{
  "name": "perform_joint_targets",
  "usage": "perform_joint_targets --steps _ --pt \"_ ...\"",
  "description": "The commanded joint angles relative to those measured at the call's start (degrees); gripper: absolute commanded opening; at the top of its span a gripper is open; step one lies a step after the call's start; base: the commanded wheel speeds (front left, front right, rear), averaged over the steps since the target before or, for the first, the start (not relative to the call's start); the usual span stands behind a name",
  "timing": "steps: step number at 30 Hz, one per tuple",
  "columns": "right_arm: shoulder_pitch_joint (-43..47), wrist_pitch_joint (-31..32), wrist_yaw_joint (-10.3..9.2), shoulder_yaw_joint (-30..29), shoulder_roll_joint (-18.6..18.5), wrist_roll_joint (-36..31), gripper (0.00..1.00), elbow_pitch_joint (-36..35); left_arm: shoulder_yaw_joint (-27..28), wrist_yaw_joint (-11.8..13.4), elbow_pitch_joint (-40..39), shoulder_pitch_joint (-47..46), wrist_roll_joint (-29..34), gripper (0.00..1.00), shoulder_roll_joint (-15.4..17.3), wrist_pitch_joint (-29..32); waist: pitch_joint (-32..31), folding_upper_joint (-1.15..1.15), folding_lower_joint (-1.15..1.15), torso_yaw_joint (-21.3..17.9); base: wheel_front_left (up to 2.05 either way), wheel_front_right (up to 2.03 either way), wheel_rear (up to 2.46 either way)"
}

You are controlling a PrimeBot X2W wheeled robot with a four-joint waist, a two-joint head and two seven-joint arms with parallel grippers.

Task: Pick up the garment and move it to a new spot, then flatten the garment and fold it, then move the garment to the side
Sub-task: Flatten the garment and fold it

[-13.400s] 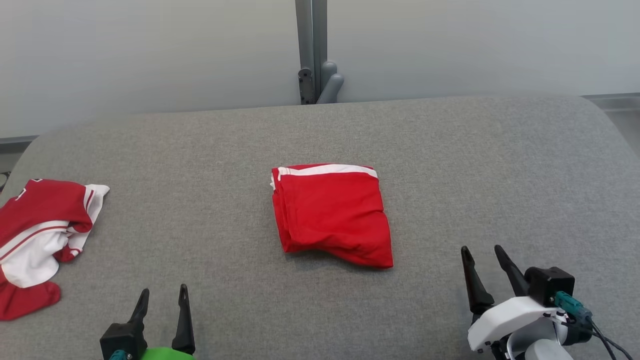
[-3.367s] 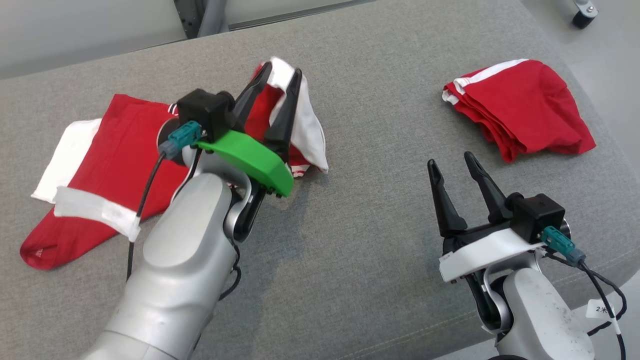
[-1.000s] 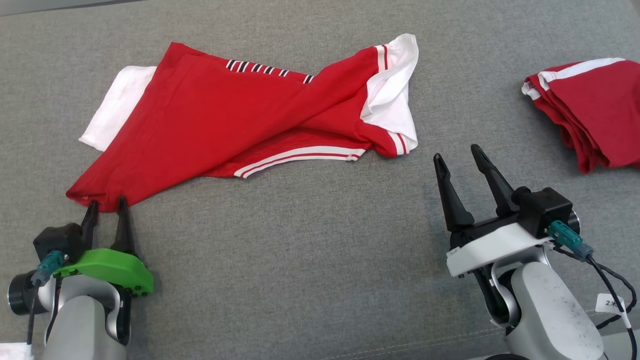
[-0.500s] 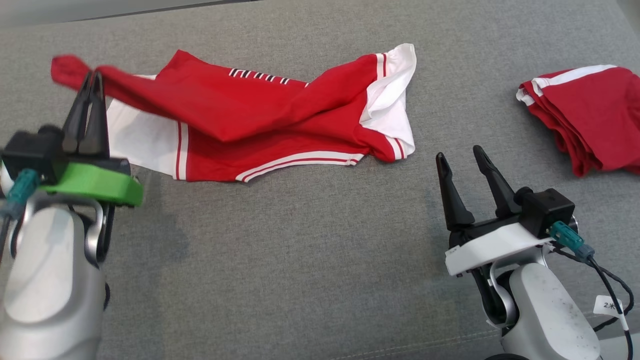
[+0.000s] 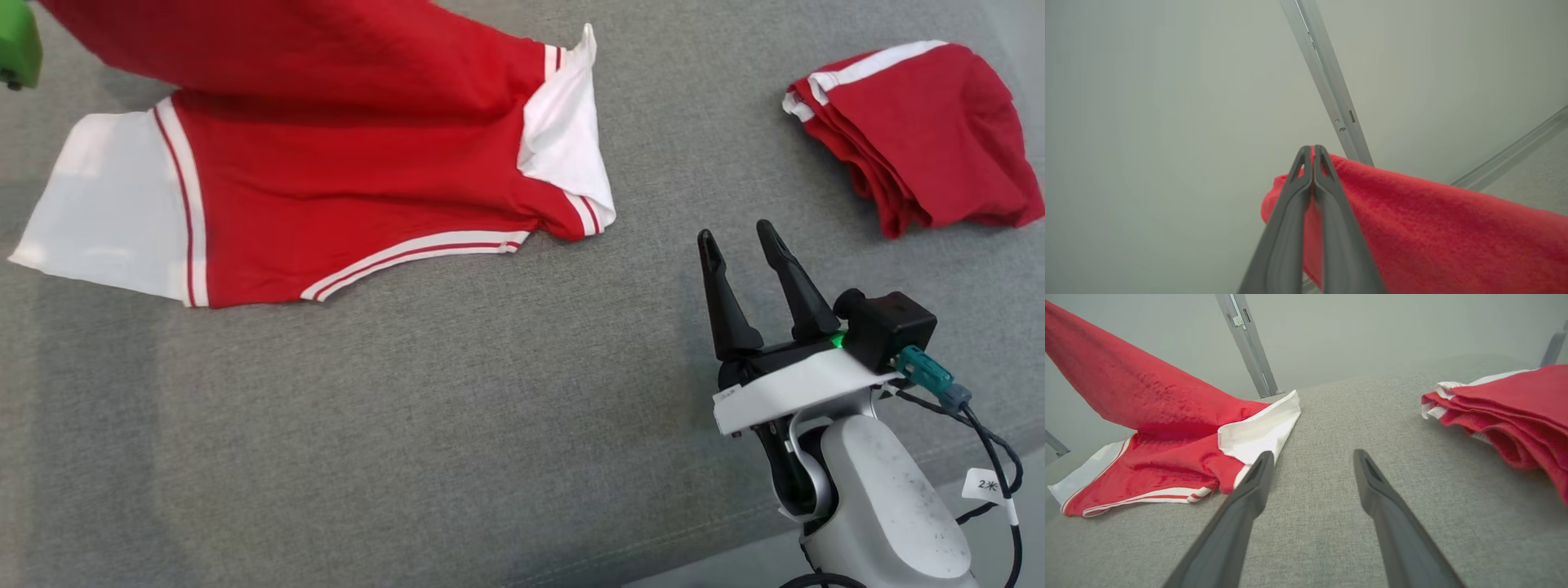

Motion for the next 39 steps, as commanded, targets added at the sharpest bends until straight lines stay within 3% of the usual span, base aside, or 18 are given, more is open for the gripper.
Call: perform_joint_targets --steps 1,6,12,21,31,39 --pt "-1.1 -0.2 -0.07 0.3 0.0 0.9 1.00 -0.4 0.5 0.0 3.3 -1.7 -1.5 1.00 0.3 -0.4 3.7 0.00 0.00 -4.2 0.00 0.00 0.00" --pt "-1.2 -0.2 -0.07 0.0 0.0 1.3 1.00 -0.6 0.7 0.3 8.1 -1.6 -2.0 1.00 -0.5 -3.0 3.9 0.00 0.00 -4.4 0.00 0.00 0.00" --pt "-0.9 -0.2 -0.07 -0.3 0.0 0.1 1.00 -0.8 3.1 1.6 10.4 3.8 -4.9 1.00 -3.3 -5.1 2.1 0.00 0.00 -1.4 0.00 0.00 0.00" --pt "-0.1 -0.2 -0.07 2.2 -0.1 -2.5 1.00 1.2 10.6 4.2 -3.9 22.8 -6.2 1.00 -10.6 -5.1 -3.6 0.00 0.00 6.1 0.00 0.00 0.00" --pt "0.8 -0.2 -0.07 7.6 -0.6 -3.2 1.00 5.7 17.2 2.2 -11.7 44.2 -4.0 1.00 -21.8 -5.0 -9.6 0.00 0.00 14.1 0.00 0.00 0.00" --pt "-2.5 -0.2 -0.06 13.3 -2.0 -3.2 1.00 9.5 17.8 0.8 -12.5 51.7 -3.7 1.00 -25.7 -5.1 -9.1 0.00 0.00 21.6 0.00 0.00 0.00"
